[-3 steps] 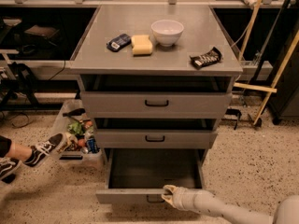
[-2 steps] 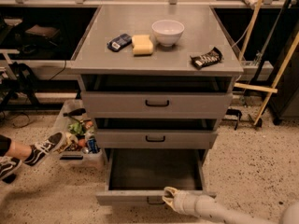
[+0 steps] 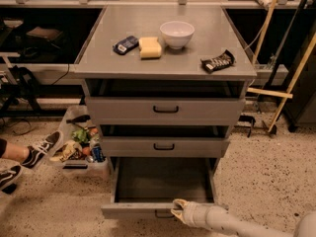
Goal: Open bottom drawer
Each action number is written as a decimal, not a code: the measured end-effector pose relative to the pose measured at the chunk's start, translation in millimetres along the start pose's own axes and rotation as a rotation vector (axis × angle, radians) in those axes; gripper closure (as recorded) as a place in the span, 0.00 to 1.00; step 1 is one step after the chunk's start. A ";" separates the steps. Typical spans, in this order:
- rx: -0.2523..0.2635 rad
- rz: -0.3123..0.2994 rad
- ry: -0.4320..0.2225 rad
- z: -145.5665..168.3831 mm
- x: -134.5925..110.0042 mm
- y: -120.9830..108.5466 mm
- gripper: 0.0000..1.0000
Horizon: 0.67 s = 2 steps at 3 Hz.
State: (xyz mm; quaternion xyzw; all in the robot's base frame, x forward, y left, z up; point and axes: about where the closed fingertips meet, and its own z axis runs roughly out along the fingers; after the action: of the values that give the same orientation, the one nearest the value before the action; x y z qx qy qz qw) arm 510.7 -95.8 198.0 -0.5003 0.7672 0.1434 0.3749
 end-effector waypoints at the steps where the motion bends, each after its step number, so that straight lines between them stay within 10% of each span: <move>1: 0.000 0.000 0.000 0.0 0.0 0.0 0.35; 2: 0.000 0.000 0.000 0.0 0.0 0.1 0.12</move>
Offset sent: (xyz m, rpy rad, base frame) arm 0.0000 0.0000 0.0000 0.0000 0.0000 0.0000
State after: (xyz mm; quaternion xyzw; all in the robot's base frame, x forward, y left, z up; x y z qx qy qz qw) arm 510.7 -95.8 198.0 -0.5003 0.7672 0.1434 0.3748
